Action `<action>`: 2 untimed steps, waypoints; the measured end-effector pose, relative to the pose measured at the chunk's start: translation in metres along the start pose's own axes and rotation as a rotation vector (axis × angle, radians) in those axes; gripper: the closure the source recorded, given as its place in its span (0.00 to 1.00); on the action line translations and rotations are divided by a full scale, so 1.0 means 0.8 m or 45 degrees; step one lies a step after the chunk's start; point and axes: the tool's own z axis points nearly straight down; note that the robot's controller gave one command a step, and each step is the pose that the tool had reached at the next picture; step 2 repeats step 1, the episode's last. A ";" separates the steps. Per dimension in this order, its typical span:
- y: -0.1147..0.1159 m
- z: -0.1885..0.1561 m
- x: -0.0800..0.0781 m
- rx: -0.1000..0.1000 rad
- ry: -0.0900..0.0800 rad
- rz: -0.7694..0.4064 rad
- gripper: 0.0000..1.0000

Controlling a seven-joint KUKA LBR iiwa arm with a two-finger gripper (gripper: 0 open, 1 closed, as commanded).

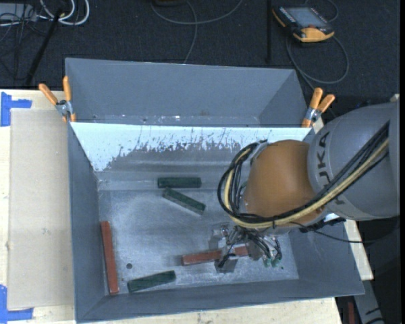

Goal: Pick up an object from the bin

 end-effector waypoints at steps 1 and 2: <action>0.000 -0.034 -0.001 0.000 0.002 -0.005 1.00; 0.000 -0.034 -0.001 0.000 0.002 -0.005 1.00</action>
Offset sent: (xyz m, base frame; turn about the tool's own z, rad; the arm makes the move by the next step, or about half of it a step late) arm -0.0001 0.0001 0.0263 0.0000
